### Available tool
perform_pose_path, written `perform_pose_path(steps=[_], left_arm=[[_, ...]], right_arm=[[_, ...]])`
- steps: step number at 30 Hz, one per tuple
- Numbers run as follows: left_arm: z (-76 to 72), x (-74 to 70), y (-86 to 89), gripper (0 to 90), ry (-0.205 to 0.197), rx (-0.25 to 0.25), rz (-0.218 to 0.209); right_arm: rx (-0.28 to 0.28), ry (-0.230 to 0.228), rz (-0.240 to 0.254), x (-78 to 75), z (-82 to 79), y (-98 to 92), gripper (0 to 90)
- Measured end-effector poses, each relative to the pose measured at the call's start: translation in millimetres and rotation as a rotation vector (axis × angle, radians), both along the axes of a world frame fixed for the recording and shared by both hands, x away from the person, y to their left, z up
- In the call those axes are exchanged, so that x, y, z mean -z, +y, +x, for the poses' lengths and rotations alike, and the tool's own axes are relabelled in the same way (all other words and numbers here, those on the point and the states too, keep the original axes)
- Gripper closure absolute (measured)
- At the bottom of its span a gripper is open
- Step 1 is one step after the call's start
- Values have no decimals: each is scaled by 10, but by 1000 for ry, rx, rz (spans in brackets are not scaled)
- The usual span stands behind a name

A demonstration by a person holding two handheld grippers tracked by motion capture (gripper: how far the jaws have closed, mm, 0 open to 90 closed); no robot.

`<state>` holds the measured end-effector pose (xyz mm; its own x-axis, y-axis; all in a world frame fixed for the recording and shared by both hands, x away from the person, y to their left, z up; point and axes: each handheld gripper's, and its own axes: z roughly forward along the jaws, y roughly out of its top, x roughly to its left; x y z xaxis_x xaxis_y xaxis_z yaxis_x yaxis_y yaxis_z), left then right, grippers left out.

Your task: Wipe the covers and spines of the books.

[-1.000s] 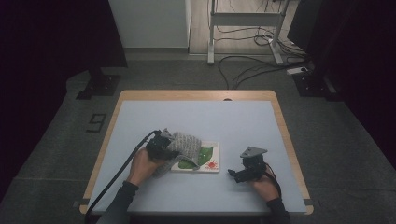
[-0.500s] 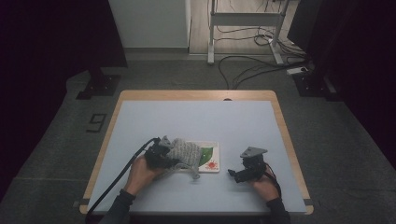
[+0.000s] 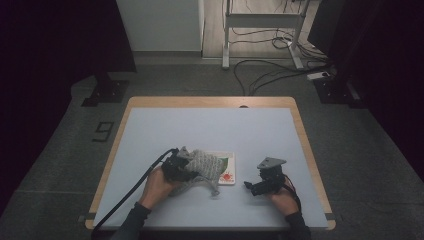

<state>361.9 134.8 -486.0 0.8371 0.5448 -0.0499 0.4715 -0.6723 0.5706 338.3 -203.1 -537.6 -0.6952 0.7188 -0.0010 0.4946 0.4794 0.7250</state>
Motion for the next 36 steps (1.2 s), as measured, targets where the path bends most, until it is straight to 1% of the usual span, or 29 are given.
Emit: perform_pose_path(steps=[3,7,18,29,32,33,36], left_arm=[[11,9,-96,622,2,17,-6],[22,11,-228,622,4,43,-4],[56,29,-546,622,9,90,-13],[63,44,-872,622,8,142,-13],[69,43,-950,622,7,163,-3],[67,46,-980,622,9,161,-9],[74,50,-1055,622,6,175,-7]], right_arm=[[0,0,0,0,0,0,0],[0,0,0,0,0,0,0],[0,0,0,0,0,-1,0],[0,1,1,0,0,0,0],[1,1,2,0,0,1,0],[0,1,0,0,0,0,0],[0,1,1,0,1,0,0]])
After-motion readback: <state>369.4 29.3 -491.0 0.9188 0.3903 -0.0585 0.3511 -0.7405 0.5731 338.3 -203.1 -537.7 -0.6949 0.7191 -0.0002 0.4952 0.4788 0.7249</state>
